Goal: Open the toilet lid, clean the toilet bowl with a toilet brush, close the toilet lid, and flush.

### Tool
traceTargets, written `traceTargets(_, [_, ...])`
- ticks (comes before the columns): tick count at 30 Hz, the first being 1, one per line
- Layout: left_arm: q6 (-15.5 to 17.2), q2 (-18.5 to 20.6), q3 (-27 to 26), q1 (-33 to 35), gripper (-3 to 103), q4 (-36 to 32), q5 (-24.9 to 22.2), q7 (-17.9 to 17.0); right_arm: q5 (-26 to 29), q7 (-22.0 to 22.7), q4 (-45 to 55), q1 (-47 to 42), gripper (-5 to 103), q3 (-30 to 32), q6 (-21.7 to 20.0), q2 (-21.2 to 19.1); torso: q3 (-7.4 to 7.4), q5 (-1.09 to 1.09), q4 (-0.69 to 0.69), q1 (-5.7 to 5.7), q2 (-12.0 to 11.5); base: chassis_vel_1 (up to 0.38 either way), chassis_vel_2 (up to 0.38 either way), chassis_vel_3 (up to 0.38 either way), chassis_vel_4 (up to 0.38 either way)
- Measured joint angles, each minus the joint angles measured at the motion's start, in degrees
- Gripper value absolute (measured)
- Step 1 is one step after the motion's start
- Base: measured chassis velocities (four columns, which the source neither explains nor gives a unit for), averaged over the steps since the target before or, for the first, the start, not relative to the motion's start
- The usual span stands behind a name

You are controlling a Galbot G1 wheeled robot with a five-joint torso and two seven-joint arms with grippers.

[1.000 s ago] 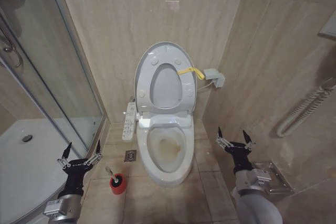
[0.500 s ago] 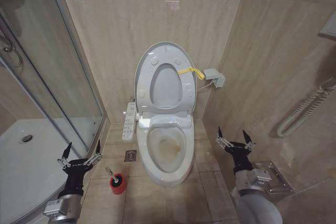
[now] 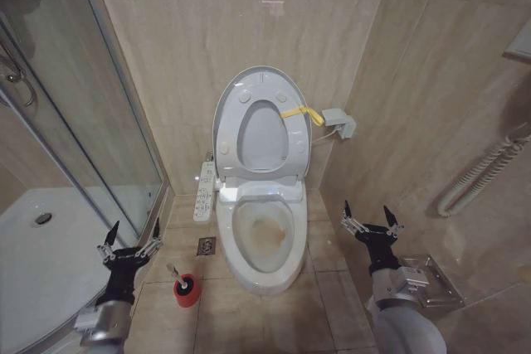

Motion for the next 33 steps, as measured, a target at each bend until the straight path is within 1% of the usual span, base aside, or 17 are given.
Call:
traceTargets(1, [2.55,-0.08,0.22,-1.52,96,0.34,-0.64,0.74,0.00,0.00,0.00,0.00,100,0.00,0.00,0.00,0.00,0.01,0.00,0.00,0.00,0.000,0.000,0.000,0.000])
traceTargets(2, [4.04,-0.12,0.38,-2.40,99,0.54,-1.01,1.15,0.00,0.00,0.00,0.00,100,0.00,0.00,0.00,0.00,0.00,0.00,0.00,0.00,0.000,0.000,0.000,0.000])
traceTargets(3, [4.04,-0.12,0.38,-2.40,99,0.54,-1.01,1.15,0.00,0.00,0.00,0.00,100,0.00,0.00,0.00,0.00,0.00,0.00,0.00,0.00,0.000,0.000,0.000,0.000])
traceTargets(4, [6.55,-0.20,0.62,-3.90,99,0.83,-1.64,1.85,0.00,0.00,0.00,0.00,100,0.00,0.00,0.00,0.00,0.00,0.00,0.00,0.00,0.000,0.000,0.000,0.000])
traceTargets(6, [9.38,-0.28,0.91,-5.56,99,1.16,-2.32,2.64,0.00,0.00,0.00,0.00,100,0.00,0.00,0.00,0.00,0.00,0.00,0.00,0.00,0.000,0.000,0.000,0.000])
traceTargets(7, [12.02,-0.35,1.18,-7.15,99,1.50,-2.98,3.38,0.00,0.00,0.00,0.00,100,0.00,0.00,0.00,0.00,0.00,0.00,0.00,0.00,0.000,0.000,0.000,0.000])
traceTargets(8, [12.02,-0.35,1.18,-7.15,99,1.50,-2.98,3.38,0.00,0.00,0.00,0.00,100,0.00,0.00,0.00,0.00,0.00,0.00,0.00,0.00,0.000,0.000,0.000,0.000])
traceTargets(9, [13.53,-0.40,1.35,-8.05,99,1.68,-3.35,3.79,0.00,0.00,0.00,0.00,100,0.00,0.00,0.00,0.00,0.00,0.00,0.00,0.00,0.000,0.000,0.000,0.000])
traceTargets(11, [18.19,-0.54,1.81,-10.82,100,2.27,-4.49,5.11,0.00,0.00,0.00,0.00,100,0.00,0.00,0.00,0.00,0.00,0.00,0.00,0.00,0.000,0.000,0.000,0.000])
traceTargets(12, [18.19,-0.54,1.81,-10.82,100,2.27,-4.49,5.11,0.00,0.00,0.00,0.00,100,0.00,0.00,0.00,0.00,0.00,0.00,0.00,0.00,0.000,0.000,0.000,0.000])
traceTargets(14, [21.95,-0.64,2.17,-13.05,100,2.76,-5.43,6.15,0.00,0.00,0.00,0.00,100,0.00,0.00,0.00,0.00,0.00,-0.01,0.00,0.00,0.000,0.000,0.000,0.000])
traceTargets(16, [23.54,-0.68,2.33,-14.00,100,2.94,-5.82,6.59,0.00,0.00,0.00,0.00,100,0.00,0.00,0.00,0.00,0.01,-0.01,0.01,0.00,0.000,0.000,0.000,0.000])
traceTargets(21, [23.71,-0.70,2.35,-14.08,100,2.97,-5.88,6.64,0.00,0.00,0.00,0.00,100,0.00,0.00,0.00,0.00,0.01,0.01,0.00,0.00,0.000,0.000,0.000,0.000])
traceTargets(24, [23.03,-0.51,2.61,-14.12,100,0.98,-5.46,6.51,0.00,0.00,0.00,0.00,100,0.00,0.00,0.00,0.01,-0.03,0.01,0.01,0.00,0.000,0.000,0.000,0.000])
traceTargets(29, [16.08,1.13,3.45,-13.42,100,-10.07,-2.38,5.17,0.00,-0.01,0.00,0.01,100,-0.01,0.00,0.00,0.00,0.00,-0.02,0.00,0.00,0.000,0.000,0.000,0.000])
traceTargets(30, [16.08,1.13,3.45,-13.42,100,-10.07,-2.38,5.17,0.00,-0.01,0.00,0.01,100,-0.01,0.00,0.00,0.00,0.00,-0.02,0.00,0.00,0.000,0.000,0.000,0.000])
traceTargets(33, [13.42,2.49,1.91,-12.81,100,-11.05,-2.20,4.62,0.00,0.00,0.00,0.00,100,0.00,0.00,0.00,-0.01,0.02,0.01,0.00,0.00,0.000,0.000,0.000,0.000])
